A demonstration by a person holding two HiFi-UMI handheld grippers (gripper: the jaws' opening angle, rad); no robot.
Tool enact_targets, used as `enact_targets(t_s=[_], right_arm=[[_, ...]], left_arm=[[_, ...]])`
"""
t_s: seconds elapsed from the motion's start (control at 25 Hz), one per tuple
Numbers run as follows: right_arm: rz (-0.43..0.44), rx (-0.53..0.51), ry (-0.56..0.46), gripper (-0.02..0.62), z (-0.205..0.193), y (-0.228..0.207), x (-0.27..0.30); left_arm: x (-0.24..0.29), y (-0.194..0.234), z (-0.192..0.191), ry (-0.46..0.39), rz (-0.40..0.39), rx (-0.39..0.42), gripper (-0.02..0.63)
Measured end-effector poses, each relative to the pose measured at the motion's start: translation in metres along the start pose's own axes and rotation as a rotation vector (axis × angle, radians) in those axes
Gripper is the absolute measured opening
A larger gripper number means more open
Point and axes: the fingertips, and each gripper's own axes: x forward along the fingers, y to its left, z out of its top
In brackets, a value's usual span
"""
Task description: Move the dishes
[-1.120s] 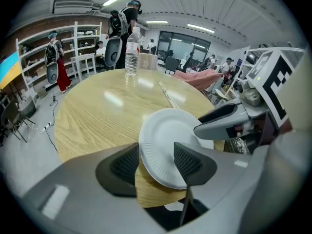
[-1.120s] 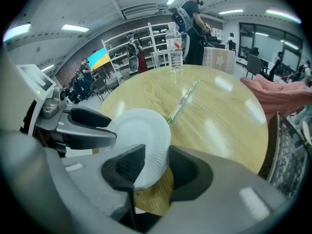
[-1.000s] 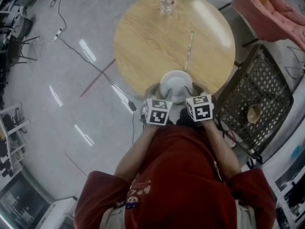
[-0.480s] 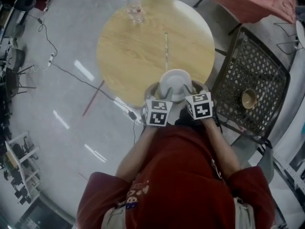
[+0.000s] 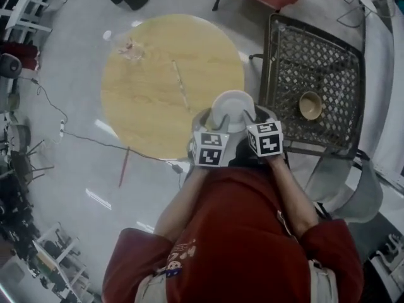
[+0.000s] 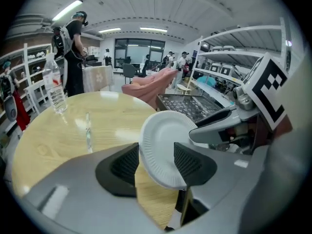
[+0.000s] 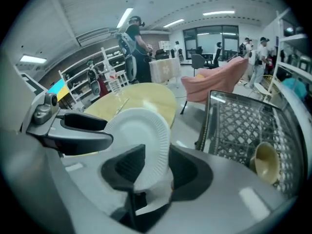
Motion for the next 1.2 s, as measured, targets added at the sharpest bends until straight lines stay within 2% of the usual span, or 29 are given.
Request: enact_targets(t_s=[0.28, 0.72, 0.96, 1.2], right_arm=[[-0.121, 0.133, -0.038, 0.143, -0.020, -0.055, -0.034], [-0.254, 0.316, -0.052, 0.143, -0.072, -0.124, -0.081], [-0.292, 0.379, -0.042, 0.143, -0.097, -0.150, -0.096], [-0.284, 0.409, -0.022, 0.143, -0.112, -0.166, -0.093]], left_arm=[[0.027, -0.059, 0.018, 0.027, -0.142, 0.132, 0.238], [0.060, -0.148, 0.028, 0.068, -0.300, 0.288, 0.238], [0.075, -0.185, 0.020, 0.111, -0.360, 0.332, 0.238], [0.088, -0.201, 0.020, 0.129, -0.376, 0.358, 0.238]])
